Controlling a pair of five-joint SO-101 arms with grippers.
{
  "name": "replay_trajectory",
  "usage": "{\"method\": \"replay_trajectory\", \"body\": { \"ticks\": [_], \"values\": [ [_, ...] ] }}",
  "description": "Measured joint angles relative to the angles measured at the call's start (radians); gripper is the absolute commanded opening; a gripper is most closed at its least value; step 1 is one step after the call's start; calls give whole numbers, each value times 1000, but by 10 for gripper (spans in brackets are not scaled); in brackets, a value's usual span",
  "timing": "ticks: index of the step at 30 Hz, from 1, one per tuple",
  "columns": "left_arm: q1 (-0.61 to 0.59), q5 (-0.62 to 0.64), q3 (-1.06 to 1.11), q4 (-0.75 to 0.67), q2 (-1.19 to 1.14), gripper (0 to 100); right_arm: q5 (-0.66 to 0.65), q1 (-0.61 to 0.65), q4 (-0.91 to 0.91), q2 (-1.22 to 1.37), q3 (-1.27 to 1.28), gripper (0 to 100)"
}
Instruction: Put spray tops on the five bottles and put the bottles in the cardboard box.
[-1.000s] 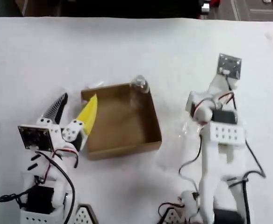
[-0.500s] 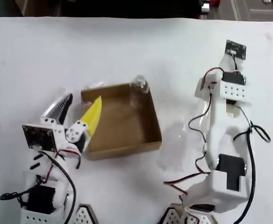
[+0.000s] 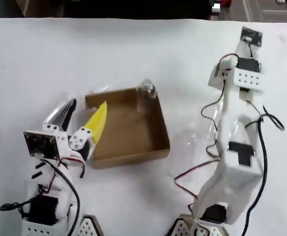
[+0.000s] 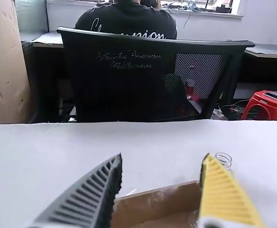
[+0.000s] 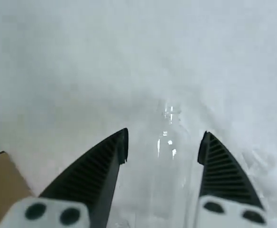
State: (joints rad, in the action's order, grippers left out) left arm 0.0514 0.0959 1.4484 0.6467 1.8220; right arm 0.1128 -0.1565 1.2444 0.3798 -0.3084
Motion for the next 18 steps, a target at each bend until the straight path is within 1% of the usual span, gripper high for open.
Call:
{"method": "replay_trajectory", "body": {
  "ticks": [4, 11, 18],
  "values": [
    [0, -3, 0, 0, 0, 249, 0, 2, 106, 158, -176, 212],
    [0, -3, 0, 0, 0, 248, 0, 2, 189, 396, -439, 212],
    [0, -3, 0, 0, 0, 248, 3, 2, 278, 549, -638, 211]
  ]
}}
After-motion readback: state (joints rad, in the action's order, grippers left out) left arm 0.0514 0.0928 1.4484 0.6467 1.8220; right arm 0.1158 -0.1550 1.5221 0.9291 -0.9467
